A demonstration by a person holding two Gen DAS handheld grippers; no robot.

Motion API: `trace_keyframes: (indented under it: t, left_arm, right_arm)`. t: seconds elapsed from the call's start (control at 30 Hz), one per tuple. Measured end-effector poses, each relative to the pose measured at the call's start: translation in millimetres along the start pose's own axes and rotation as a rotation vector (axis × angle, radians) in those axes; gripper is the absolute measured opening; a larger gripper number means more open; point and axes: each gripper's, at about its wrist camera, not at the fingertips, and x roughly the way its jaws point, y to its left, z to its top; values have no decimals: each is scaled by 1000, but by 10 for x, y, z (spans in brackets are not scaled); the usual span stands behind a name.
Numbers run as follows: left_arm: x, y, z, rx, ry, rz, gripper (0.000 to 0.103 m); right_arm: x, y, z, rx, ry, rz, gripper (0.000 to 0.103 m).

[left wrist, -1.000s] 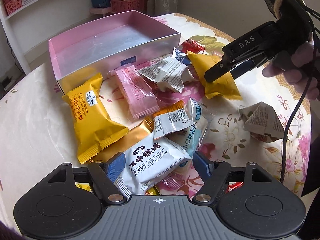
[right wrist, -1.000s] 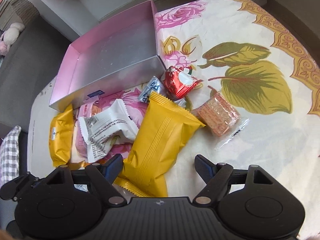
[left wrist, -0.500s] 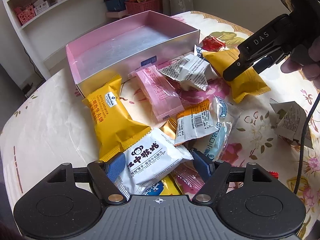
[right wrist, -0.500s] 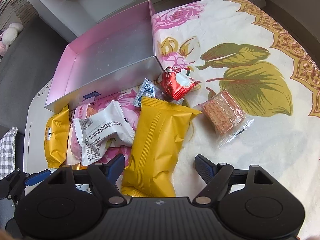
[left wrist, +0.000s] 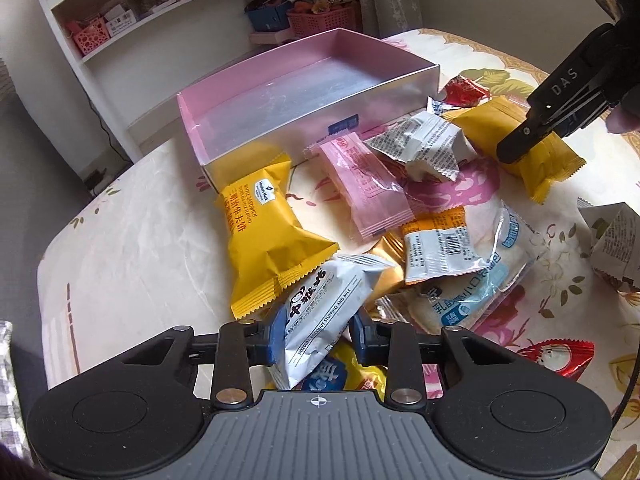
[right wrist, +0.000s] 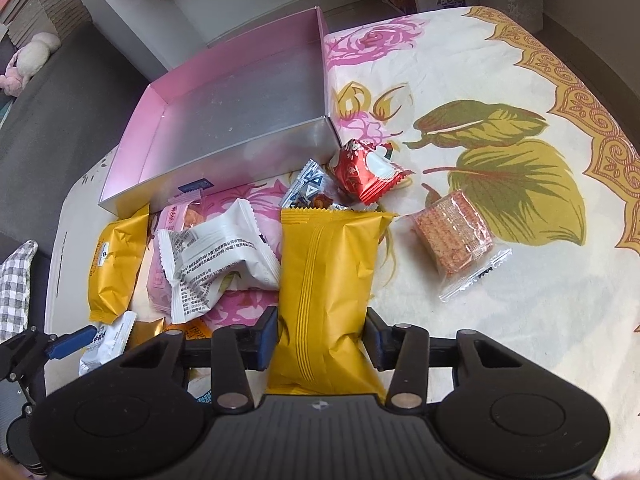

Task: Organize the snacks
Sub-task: 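Close the right tool on the yellow bag while the left tool closes on the white packet, then carry both snacks over the pink box and open both tools to drop them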

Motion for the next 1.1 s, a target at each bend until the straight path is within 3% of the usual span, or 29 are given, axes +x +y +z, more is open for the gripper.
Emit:
trace_keyframes:
  t: [0.37,0.8,1.1]
  left_arm:
    - [-193,215,35,-152,-32,-27,12]
    - [-508,383,228,-354,-118,-118,11]
    - [-325,515,735,-419,-134,-89,11]
  right_arm:
    - [-259,25,16,24,-48,72,33]
    - [-498,159,189,61,-117,148,32]
    - [-460,304,564,71,-153,146,32]
